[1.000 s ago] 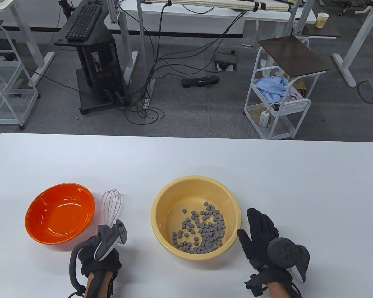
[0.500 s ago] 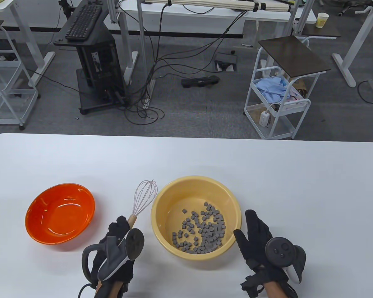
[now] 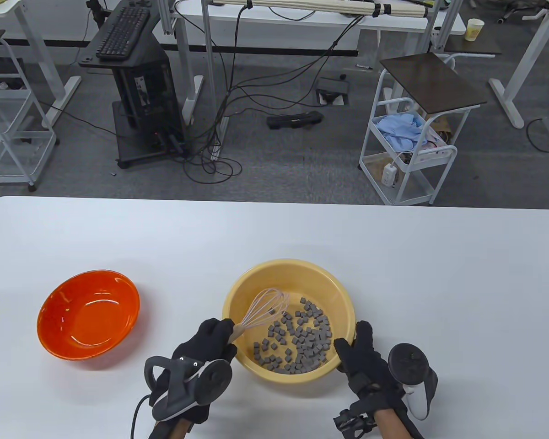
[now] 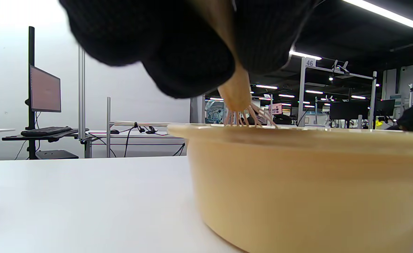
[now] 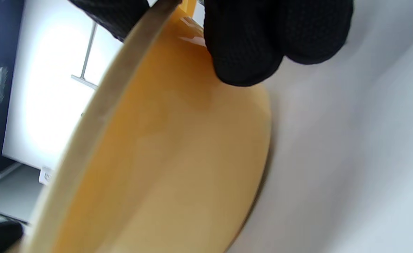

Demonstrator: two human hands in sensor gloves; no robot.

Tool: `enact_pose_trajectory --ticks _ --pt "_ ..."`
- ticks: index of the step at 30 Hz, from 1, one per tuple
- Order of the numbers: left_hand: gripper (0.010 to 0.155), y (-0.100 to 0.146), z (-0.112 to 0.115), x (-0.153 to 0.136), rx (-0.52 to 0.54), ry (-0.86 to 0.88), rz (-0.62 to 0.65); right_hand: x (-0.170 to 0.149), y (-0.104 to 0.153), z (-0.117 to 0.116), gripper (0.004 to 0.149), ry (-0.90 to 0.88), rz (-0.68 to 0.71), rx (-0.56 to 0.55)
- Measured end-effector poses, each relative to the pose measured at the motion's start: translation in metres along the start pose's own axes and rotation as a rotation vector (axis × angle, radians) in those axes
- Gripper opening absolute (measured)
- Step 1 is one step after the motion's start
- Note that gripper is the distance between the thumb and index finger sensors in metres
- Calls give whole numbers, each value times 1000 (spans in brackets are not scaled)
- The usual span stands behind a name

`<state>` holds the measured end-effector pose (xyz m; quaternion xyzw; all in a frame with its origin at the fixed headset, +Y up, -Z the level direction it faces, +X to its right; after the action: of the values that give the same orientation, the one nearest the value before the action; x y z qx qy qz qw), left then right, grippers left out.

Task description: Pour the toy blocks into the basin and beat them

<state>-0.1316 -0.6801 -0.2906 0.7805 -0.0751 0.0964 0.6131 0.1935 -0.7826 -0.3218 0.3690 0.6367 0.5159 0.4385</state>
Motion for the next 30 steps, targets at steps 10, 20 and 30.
enact_pose_trajectory --ticks 10,20,30 --pt "41 -9 4 14 -44 -100 47 4 -17 9 74 -12 -86 48" --pt "39 -9 -9 10 -80 -168 30 12 -35 16 58 100 -86 -54" --pt "36 -3 -32 -10 -199 68 112 10 -26 16 56 72 -94 -116"
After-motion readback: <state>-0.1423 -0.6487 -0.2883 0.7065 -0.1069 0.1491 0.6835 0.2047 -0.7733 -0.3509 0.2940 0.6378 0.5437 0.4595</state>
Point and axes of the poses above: the tracker on the back of each hand, its own x axis roughly to the thumb side, its own y axis roughly from the fingertips to the wrist, z = x × y, the point moved 5 cm from there along -y, roughly from the wrist to the fingertips, and after that the axes turned 3 degrees about -z, right-handed, at the moved point
